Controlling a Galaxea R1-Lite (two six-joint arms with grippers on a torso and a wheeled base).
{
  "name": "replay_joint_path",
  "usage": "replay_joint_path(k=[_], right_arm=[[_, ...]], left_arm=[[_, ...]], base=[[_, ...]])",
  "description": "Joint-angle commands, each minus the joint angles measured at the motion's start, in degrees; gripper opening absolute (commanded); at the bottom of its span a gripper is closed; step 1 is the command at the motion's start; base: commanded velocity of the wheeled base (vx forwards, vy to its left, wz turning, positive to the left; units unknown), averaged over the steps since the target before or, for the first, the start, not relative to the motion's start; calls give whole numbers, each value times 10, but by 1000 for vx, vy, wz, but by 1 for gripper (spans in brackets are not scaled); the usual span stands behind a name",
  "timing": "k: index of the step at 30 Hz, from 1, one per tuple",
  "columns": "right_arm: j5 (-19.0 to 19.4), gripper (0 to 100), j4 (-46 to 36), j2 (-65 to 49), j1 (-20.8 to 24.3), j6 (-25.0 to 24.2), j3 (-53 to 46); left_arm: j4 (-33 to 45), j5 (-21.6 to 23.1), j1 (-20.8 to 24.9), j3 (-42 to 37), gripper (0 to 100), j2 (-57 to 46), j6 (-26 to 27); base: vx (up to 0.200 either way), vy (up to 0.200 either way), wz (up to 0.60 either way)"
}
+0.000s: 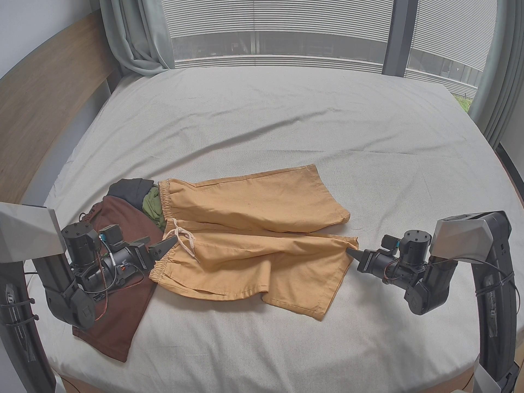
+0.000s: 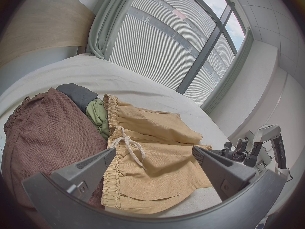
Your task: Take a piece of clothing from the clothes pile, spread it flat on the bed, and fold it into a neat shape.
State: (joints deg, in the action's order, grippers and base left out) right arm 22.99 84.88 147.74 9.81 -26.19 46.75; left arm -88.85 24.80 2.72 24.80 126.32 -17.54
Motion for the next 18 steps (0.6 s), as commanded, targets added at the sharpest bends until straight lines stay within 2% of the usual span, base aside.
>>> replay_joint_path(k=[1, 8, 9, 15, 18], right_arm=[[3, 0, -1, -2, -9, 0, 17], [4, 0, 11, 2, -4, 0, 14], [4, 100, 14, 1, -4, 0, 12], [20, 100, 34, -27, 8, -3, -47], [56, 100, 34, -61, 12, -4, -109]], left_arm=[[0, 0, -1, 0, 100, 8, 1], [0, 0, -1, -1, 100, 9, 1], [0, 1, -1, -1, 100, 8, 1], [0, 17, -9, 22, 100, 7, 1], [0, 22, -11, 23, 100, 4, -1]], base=[[0, 0, 0], [0, 0, 0], [0, 0, 0], [0, 0, 0], [0, 0, 0]])
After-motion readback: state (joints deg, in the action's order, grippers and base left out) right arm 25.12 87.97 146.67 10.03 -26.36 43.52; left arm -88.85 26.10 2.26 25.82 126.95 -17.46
